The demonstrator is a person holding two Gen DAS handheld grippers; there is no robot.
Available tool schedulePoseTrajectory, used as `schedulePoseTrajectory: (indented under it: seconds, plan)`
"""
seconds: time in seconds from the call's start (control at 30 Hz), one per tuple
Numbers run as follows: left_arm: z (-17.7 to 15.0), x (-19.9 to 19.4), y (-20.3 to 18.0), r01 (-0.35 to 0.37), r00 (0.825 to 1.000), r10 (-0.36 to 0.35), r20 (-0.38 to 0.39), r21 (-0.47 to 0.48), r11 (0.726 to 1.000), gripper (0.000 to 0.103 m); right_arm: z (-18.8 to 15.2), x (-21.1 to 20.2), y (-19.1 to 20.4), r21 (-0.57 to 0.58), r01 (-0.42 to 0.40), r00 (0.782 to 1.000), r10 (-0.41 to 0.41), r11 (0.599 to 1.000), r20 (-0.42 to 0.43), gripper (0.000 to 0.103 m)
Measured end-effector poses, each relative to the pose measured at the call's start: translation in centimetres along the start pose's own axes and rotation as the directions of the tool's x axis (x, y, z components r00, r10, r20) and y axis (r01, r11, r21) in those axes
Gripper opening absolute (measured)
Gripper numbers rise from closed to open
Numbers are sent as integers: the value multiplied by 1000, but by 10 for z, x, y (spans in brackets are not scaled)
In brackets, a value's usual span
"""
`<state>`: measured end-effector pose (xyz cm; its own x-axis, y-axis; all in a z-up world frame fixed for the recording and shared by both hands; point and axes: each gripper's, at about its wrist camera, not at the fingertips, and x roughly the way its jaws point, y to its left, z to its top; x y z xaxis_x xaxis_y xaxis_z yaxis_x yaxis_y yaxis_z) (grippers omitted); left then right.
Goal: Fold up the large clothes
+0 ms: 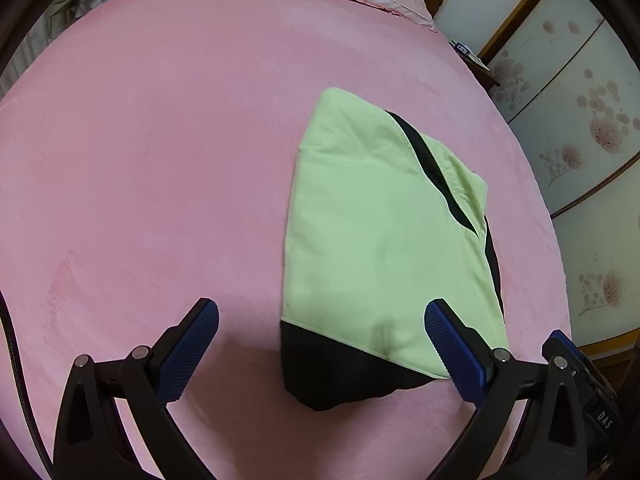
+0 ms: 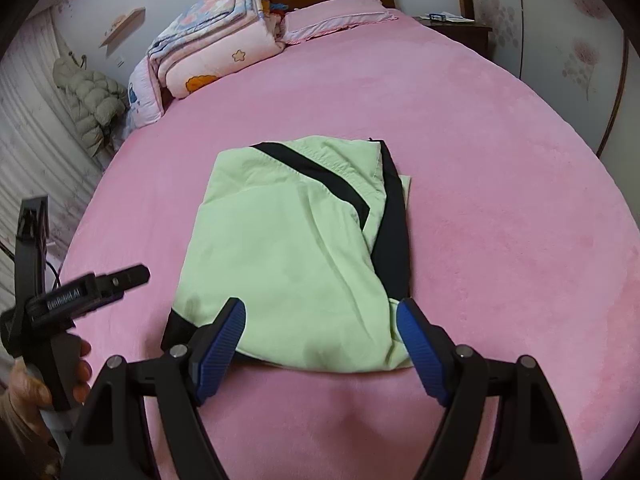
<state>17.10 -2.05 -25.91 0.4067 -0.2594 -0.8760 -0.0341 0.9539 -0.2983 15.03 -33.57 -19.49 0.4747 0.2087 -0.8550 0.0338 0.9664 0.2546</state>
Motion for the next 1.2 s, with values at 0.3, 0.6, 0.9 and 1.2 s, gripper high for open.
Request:
schedulePoseTrajectory:
  seconds: [0.3,0.6,0.9,1.2]
  plan:
    - [0,17,-11,-12,1000,11,15,50,999,102,0,14,-13,23,14,1000,-14,1000,15,78]
    - [4,55,7,18,998,-17,-54,12,1000,102,8,54,-36,29,21,996,-19,999,-88,78]
    - [19,101,29,166,979,-173,-106,-73,984,102,21,112,-76,131,-102,974,126,986,-190,78]
    - [38,146,17,336,920,-348,-182,-90,937,98,35,167,-90,194,-310,913,348,931,-213,67]
